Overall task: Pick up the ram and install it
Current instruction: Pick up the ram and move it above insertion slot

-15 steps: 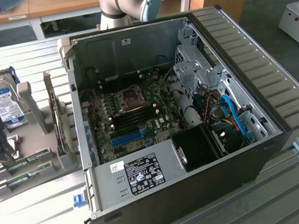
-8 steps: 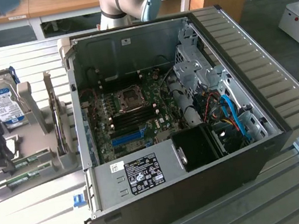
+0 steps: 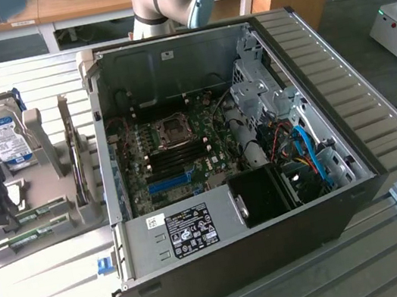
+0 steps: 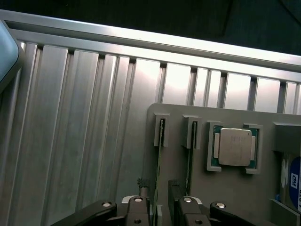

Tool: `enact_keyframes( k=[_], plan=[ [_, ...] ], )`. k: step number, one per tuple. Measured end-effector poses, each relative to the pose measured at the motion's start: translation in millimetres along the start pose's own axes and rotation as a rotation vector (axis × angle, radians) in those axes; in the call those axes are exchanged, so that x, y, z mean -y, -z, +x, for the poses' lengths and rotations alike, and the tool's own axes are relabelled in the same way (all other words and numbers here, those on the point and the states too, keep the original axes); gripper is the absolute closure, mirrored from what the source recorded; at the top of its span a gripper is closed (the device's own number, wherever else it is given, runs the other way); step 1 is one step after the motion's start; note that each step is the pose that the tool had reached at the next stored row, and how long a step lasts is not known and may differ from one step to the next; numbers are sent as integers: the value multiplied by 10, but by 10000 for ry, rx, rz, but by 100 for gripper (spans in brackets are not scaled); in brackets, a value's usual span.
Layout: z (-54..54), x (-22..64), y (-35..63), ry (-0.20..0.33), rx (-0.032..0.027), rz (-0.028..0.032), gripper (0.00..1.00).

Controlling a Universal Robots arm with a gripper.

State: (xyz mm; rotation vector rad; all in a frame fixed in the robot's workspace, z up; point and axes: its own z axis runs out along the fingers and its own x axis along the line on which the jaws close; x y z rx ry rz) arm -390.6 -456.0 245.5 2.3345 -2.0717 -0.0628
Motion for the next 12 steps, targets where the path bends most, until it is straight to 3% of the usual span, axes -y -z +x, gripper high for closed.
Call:
enact_keyframes(
  k=[12],
  plan=[
    [40, 183, 8, 0, 2, -23, 70]
  ],
)
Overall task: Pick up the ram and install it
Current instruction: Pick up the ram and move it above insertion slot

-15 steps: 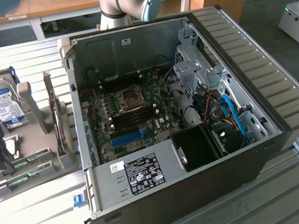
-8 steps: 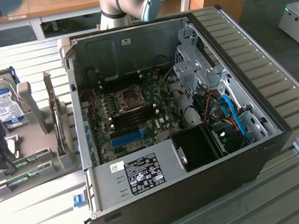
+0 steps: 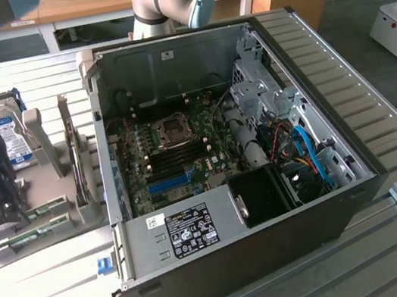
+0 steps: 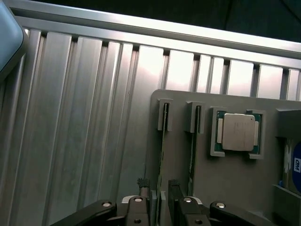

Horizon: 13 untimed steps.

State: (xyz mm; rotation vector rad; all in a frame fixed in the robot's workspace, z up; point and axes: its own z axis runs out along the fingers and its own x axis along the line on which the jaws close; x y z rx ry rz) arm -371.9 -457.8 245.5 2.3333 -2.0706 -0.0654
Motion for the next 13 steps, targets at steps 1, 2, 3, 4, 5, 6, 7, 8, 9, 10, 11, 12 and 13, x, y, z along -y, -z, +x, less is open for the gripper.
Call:
enact_keyframes(
  k=[1, 2, 3, 4, 5, 6, 7, 8, 9, 10, 11, 12, 13],
  plan=[
    [3, 14, 0, 1, 0, -1, 70],
    [5, 29, 1, 1, 1, -1, 70],
    [7, 45, 2, 1, 1, -4, 70],
    [10, 59, 3, 2, 1, -5, 70],
    [12, 74, 3, 1, 1, -6, 70],
    [14, 87, 4, 2, 1, -6, 70],
    [16, 99, 5, 2, 1, -7, 70],
    [17, 110, 5, 2, 1, -7, 70],
    [19, 119, 5, 2, 1, -6, 70],
    [19, 121, 5, 2, 1, -6, 70],
    [19, 121, 5, 1, 1, -7, 70],
    [19, 121, 5, 1, 1, -7, 70],
    [19, 121, 5, 1, 2, -7, 70]
  ],
)
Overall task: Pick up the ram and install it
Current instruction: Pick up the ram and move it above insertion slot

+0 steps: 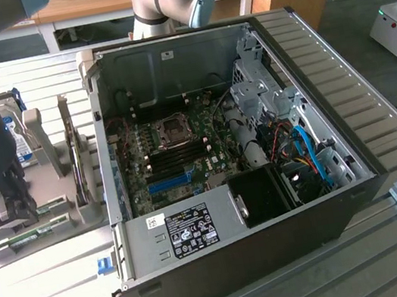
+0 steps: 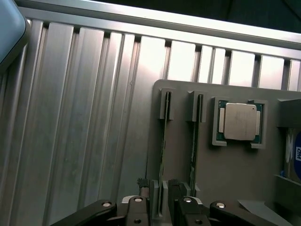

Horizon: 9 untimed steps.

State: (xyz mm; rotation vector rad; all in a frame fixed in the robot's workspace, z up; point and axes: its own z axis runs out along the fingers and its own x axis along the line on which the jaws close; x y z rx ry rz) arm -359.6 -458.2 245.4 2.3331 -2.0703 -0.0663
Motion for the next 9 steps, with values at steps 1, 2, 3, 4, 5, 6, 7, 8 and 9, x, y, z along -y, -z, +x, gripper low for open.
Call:
enact_keyframes(
  k=[1, 2, 3, 4, 5, 6, 7, 8, 9],
  plan=[
    [0, 0, 0, 0, -1, -1, 70],
    [0, 1, -3, 1, -1, -1, 70],
    [0, 2, -10, 1, 0, 0, 70],
    [0, 2, -20, 1, 0, 0, 70],
    [1, 2, -31, 1, -1, -1, 70],
    [1, 3, -43, 1, -1, 0, 70],
    [1, 3, -57, 1, 0, 1, 70],
    [2, 4, -71, 1, 0, 0, 70],
    [2, 4, -87, 1, 0, 0, 70]
  ],
)
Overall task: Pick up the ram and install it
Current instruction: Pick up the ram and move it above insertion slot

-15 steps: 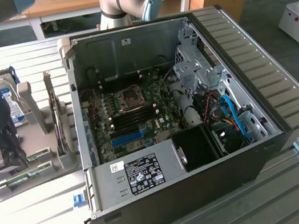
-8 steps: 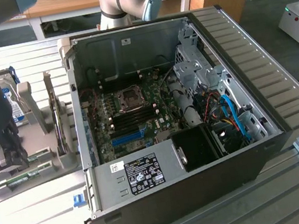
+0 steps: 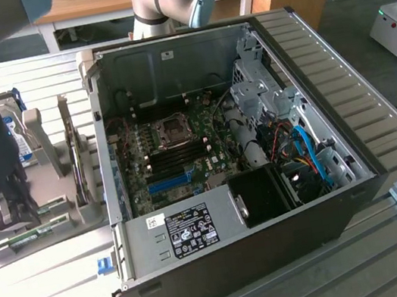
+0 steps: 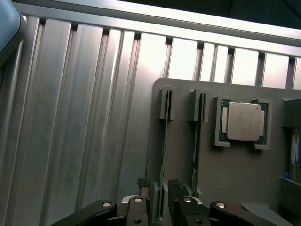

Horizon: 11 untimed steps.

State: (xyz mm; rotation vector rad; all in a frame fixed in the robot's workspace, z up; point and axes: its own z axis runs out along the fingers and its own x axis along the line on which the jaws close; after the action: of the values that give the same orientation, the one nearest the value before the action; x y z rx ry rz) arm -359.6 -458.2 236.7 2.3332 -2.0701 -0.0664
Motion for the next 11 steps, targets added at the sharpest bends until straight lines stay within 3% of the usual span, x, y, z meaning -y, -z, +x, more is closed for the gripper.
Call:
enact_keyframes(
  k=[11],
  plan=[
    [3, 7, -153, 0, 1, 0, 70]
  ],
)
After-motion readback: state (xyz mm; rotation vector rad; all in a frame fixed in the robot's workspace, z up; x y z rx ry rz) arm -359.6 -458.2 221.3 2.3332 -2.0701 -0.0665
